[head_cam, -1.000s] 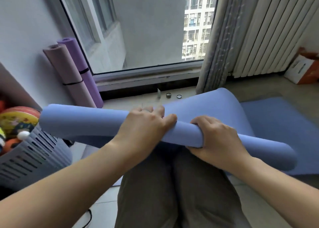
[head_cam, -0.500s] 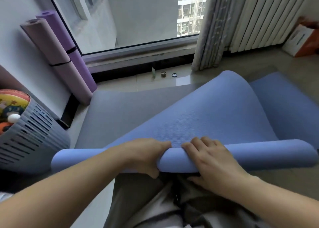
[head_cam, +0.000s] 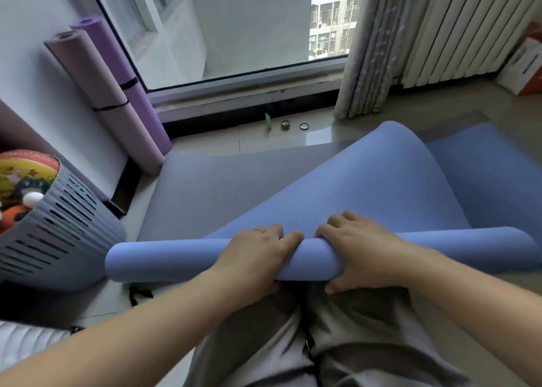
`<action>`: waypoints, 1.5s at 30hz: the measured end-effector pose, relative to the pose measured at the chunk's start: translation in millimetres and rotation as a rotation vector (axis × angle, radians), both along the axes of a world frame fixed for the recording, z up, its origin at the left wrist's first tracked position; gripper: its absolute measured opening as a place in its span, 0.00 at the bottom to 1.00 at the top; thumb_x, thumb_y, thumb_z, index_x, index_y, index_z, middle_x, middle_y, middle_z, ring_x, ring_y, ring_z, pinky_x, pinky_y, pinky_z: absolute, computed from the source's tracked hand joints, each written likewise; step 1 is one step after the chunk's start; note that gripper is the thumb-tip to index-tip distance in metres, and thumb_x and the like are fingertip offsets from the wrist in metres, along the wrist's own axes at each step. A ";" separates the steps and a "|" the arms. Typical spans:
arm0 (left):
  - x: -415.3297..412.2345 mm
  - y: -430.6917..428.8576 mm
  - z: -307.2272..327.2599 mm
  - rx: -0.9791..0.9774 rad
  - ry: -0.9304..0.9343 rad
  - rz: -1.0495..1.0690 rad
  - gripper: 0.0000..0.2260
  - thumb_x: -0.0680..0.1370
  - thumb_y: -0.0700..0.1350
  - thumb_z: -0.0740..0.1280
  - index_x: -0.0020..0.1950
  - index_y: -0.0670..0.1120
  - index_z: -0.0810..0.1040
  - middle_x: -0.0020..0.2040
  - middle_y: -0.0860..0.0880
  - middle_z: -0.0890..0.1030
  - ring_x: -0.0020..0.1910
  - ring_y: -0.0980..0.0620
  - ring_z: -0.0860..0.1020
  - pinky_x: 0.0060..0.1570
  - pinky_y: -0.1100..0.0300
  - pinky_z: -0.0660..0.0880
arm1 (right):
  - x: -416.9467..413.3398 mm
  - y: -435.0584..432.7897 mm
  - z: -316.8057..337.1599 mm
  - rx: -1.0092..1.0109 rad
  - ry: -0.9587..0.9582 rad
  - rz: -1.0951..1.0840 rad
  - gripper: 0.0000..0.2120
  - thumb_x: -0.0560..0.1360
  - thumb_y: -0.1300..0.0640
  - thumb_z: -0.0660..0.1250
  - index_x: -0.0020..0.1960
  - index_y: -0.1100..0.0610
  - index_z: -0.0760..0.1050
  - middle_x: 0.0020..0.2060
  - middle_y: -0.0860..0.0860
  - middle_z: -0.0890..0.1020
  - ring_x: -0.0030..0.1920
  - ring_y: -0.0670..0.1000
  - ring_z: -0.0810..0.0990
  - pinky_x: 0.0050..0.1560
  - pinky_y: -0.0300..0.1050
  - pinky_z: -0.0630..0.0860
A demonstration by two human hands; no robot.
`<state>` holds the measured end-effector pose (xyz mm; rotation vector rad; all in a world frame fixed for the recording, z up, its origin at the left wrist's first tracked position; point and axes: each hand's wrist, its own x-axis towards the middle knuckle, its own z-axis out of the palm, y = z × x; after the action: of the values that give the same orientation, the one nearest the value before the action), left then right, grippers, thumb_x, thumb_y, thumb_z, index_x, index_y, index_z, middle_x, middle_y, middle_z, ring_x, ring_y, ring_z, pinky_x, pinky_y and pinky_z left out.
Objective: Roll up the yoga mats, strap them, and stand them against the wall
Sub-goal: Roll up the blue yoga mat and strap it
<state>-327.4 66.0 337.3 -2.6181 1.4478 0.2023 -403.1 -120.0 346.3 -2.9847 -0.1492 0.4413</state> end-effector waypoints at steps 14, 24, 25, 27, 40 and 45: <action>10.1 -9.5 -12.2 -0.137 -0.149 -0.052 0.40 0.58 0.48 0.78 0.67 0.51 0.65 0.52 0.46 0.76 0.44 0.44 0.78 0.40 0.54 0.76 | 32.1 -7.6 4.9 0.119 0.113 -0.096 0.31 0.63 0.41 0.74 0.61 0.45 0.68 0.54 0.45 0.78 0.55 0.51 0.75 0.51 0.48 0.74; 43.8 -28.2 7.7 0.022 0.283 0.068 0.27 0.67 0.49 0.72 0.63 0.55 0.67 0.54 0.51 0.75 0.51 0.47 0.77 0.44 0.55 0.73 | 15.1 -1.0 -25.5 -0.102 -0.489 -0.052 0.24 0.58 0.49 0.73 0.52 0.53 0.76 0.41 0.51 0.78 0.39 0.57 0.79 0.34 0.45 0.69; 47.8 -29.6 13.4 0.025 0.335 0.079 0.26 0.66 0.48 0.73 0.61 0.55 0.68 0.53 0.51 0.76 0.50 0.47 0.77 0.45 0.55 0.74 | 21.5 -1.7 -13.1 -0.104 -0.391 -0.054 0.23 0.61 0.48 0.71 0.54 0.52 0.73 0.44 0.50 0.78 0.43 0.56 0.79 0.36 0.45 0.67; 53.7 -30.3 28.1 0.018 0.419 0.104 0.24 0.65 0.48 0.74 0.58 0.56 0.69 0.51 0.52 0.77 0.49 0.49 0.77 0.47 0.54 0.75 | 33.5 -6.6 11.5 -0.072 -0.261 -0.027 0.23 0.65 0.45 0.69 0.57 0.49 0.70 0.48 0.47 0.77 0.48 0.53 0.77 0.38 0.44 0.65; 19.3 -26.3 56.9 0.328 0.778 0.087 0.19 0.68 0.55 0.76 0.52 0.64 0.70 0.49 0.62 0.78 0.50 0.58 0.78 0.50 0.59 0.74 | 9.5 -4.2 44.7 0.214 0.417 0.042 0.23 0.62 0.42 0.77 0.52 0.45 0.74 0.45 0.41 0.80 0.46 0.43 0.78 0.48 0.42 0.76; -1.3 -2.9 34.3 0.117 0.546 0.086 0.29 0.68 0.61 0.72 0.66 0.61 0.64 0.58 0.57 0.70 0.58 0.55 0.70 0.58 0.55 0.70 | 5.6 -8.0 19.7 0.376 0.465 -0.008 0.23 0.62 0.45 0.78 0.55 0.45 0.75 0.48 0.41 0.82 0.48 0.43 0.80 0.52 0.43 0.77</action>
<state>-328.7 63.1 371.6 -2.6452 1.3966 1.0455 -397.5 -128.0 366.1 -2.4425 -0.1536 0.9672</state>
